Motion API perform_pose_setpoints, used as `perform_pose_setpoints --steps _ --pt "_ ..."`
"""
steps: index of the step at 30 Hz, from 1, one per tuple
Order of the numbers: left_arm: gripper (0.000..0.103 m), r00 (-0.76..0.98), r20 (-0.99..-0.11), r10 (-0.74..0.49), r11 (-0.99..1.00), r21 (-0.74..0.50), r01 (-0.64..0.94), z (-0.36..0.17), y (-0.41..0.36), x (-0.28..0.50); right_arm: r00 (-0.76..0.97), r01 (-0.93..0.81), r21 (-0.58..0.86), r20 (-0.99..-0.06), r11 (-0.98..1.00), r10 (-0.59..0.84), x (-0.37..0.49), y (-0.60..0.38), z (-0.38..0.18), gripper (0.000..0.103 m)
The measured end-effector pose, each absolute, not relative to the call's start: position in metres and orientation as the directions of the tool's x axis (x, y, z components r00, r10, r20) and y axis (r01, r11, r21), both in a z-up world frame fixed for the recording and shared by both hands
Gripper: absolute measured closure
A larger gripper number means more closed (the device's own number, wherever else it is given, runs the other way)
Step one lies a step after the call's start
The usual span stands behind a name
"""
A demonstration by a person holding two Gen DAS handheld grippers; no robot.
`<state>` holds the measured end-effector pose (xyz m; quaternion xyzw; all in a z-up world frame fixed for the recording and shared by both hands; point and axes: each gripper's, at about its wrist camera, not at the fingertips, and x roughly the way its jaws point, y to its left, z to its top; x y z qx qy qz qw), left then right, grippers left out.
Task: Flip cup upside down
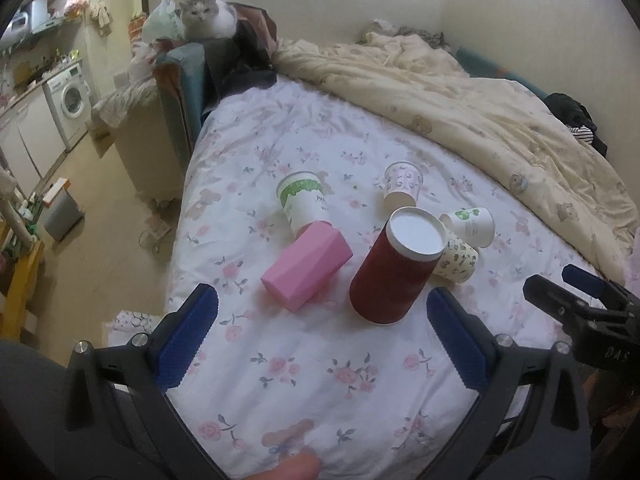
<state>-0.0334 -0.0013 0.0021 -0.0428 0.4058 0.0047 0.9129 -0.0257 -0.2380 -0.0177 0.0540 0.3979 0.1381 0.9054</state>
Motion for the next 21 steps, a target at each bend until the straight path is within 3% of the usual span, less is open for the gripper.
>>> perform_pose_setpoints --steps 21 --pt "0.000 0.653 -0.756 -0.047 0.995 -0.095 -0.038 -0.0040 -0.0055 -0.0350 0.645 -0.200 0.210 -0.707 0.957 0.290 -0.0228 -0.2398 -0.0193 0.000"
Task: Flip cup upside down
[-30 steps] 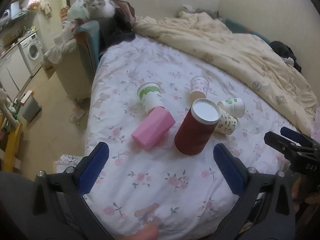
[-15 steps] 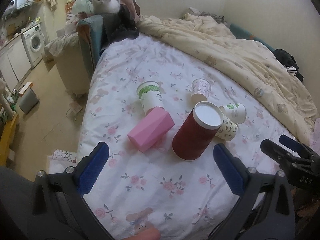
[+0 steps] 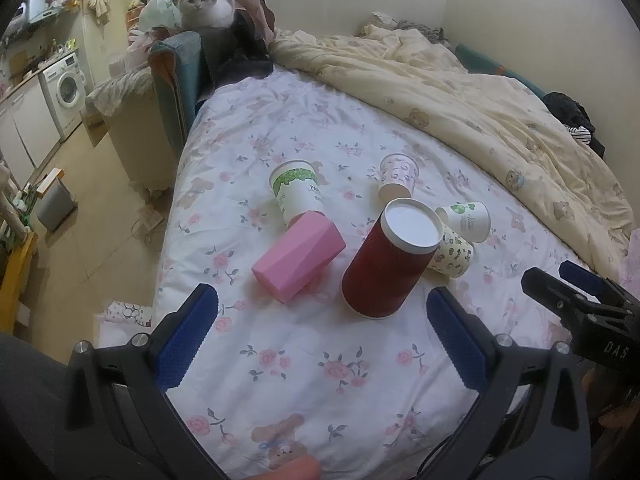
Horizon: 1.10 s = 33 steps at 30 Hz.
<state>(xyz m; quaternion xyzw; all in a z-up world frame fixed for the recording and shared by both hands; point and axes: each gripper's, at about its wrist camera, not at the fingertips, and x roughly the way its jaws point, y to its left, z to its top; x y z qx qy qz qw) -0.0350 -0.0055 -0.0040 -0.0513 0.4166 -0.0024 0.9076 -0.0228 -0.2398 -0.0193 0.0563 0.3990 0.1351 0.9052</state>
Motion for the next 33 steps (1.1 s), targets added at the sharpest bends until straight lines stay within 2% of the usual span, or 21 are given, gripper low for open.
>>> perform_pose_setpoints --steps 33 --pt "0.000 0.630 -0.774 -0.067 0.991 -0.124 -0.047 -0.0049 -0.0050 -0.0337 0.630 -0.207 0.227 -0.713 0.952 0.308 -0.0248 -0.2394 -0.0195 0.000"
